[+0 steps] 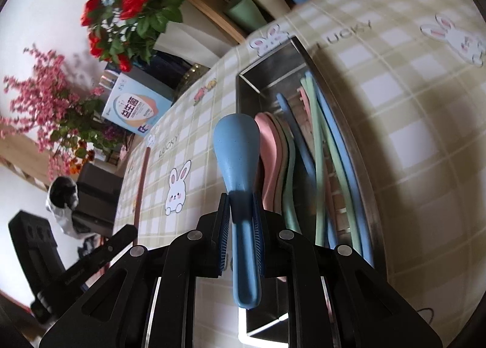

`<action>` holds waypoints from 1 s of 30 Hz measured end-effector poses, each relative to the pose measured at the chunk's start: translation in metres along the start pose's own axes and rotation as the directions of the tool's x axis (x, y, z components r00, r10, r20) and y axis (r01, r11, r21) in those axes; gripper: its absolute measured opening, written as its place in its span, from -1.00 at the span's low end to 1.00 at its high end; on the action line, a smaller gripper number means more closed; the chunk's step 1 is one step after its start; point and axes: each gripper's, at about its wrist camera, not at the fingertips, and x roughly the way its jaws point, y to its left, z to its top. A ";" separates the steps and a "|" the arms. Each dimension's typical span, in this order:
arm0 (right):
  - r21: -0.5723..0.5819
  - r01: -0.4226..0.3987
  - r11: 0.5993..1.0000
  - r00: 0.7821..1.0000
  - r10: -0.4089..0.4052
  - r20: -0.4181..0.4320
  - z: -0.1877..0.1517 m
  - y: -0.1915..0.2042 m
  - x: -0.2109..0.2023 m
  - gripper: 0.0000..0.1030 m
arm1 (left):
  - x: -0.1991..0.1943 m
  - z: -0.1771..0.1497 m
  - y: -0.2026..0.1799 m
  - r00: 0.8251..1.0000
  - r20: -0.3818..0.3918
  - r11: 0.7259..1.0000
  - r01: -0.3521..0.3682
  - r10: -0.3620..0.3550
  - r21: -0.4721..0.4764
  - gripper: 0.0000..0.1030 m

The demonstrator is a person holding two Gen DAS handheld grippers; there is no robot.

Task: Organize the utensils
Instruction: 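Lower the blue spoon into the caddy and open the right gripper, then lower the pink chopstick into the caddy and open the left gripper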

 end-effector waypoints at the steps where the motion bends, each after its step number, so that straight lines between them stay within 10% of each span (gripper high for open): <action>1: 0.016 -0.001 1.000 1.000 0.001 -0.005 0.001 -0.002 0.002 -0.71 | 0.000 -0.001 0.000 1.000 -0.002 1.000 0.002 -0.002 0.000 -0.90; 17: 0.019 0.016 1.000 0.999 -0.015 -0.037 0.009 0.002 0.003 -0.54 | -0.002 -0.001 0.002 1.000 0.007 1.000 0.024 -0.024 -0.007 -0.90; 26: -0.092 0.165 0.982 0.984 -0.158 0.079 0.014 0.012 -0.030 -0.52 | -0.005 -0.001 -0.004 0.999 0.006 0.999 0.046 -0.046 0.004 -0.90; 30: -0.176 0.254 0.951 0.964 -0.236 0.119 0.013 0.018 -0.040 -0.11 | -0.001 -0.001 -0.012 0.997 -0.018 0.998 0.069 -0.069 -0.001 -0.89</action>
